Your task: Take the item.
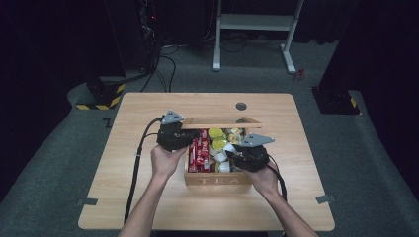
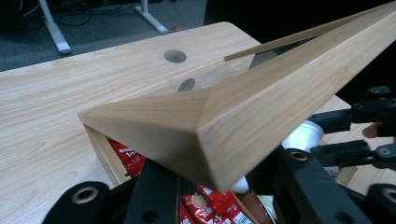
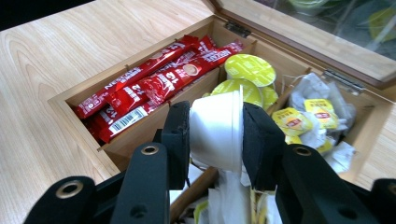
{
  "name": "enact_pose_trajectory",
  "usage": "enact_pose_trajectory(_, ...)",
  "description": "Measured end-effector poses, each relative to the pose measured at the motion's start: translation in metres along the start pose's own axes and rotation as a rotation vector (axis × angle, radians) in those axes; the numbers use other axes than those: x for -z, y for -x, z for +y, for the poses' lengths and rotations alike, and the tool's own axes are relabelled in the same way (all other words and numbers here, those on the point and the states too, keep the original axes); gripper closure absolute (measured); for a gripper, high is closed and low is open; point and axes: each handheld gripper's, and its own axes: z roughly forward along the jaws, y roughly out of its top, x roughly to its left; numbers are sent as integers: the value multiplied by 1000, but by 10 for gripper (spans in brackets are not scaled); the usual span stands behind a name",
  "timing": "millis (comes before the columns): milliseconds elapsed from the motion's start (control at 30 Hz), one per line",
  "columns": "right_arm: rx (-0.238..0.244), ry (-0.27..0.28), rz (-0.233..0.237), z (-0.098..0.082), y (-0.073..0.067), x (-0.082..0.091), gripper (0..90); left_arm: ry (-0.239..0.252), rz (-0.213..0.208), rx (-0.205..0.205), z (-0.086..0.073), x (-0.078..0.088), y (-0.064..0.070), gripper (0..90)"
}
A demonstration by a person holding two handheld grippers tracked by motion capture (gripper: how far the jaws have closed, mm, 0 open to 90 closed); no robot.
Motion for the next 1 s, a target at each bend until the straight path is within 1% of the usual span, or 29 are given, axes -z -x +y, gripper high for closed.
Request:
enact_pose_trajectory(267,-13,15,-21,-5,8,14,655,0,2,-3,0,0,0,699)
enact_pose_trajectory(633,-57,33,-46,-17,23,32,654,2,2,1,0,0,0,699)
enact_pose_trajectory(800,-72,42,-67,-23,31,40,654,1,4,-4,0,0,0,699)
enact_pose_trajectory(1000,-109,55,-101,-33,44,51,654,0,4,-4,0,0,0,699)
